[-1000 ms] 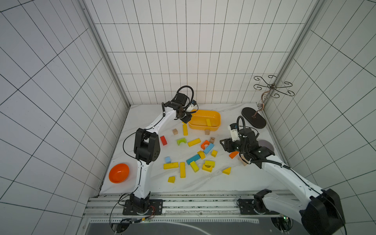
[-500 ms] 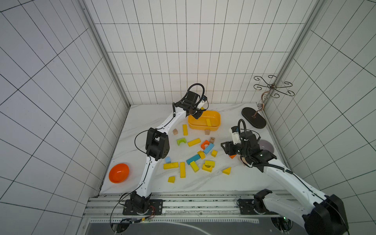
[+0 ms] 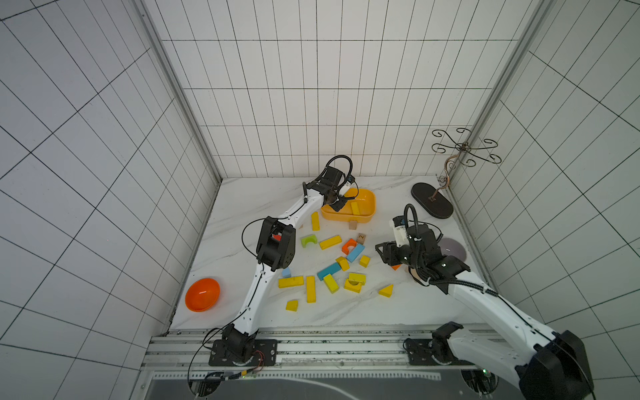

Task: Pick out the yellow building blocks
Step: Place the building block in the storage box.

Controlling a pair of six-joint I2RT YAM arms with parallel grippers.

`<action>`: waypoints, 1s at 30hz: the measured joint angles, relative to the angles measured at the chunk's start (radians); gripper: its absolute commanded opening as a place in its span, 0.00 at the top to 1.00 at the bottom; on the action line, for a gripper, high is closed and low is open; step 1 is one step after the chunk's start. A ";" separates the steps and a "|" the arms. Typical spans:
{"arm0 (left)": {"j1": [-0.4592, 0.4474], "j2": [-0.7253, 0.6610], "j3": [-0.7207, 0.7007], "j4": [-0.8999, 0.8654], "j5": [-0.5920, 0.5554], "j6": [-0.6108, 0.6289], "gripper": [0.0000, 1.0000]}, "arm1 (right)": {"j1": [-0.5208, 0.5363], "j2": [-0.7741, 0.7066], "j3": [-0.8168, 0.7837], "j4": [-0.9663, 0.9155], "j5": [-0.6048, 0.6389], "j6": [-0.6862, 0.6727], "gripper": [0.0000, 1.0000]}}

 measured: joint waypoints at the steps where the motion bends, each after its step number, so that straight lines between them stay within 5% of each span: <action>1: 0.000 0.002 -0.003 -0.001 -0.002 0.002 0.81 | 0.001 0.001 0.000 0.000 0.000 0.000 0.44; 8: -0.002 0.018 -0.009 -0.007 -0.013 0.003 0.74 | 0.001 0.006 0.000 0.000 0.002 0.000 0.44; 16: -0.002 0.018 -0.010 -0.008 -0.031 -0.010 0.47 | 0.005 0.014 -0.008 0.008 0.002 0.000 0.44; 30: -0.017 -0.084 -0.042 -0.055 -0.159 -0.107 0.44 | 0.005 -0.003 -0.018 0.008 0.002 0.000 0.44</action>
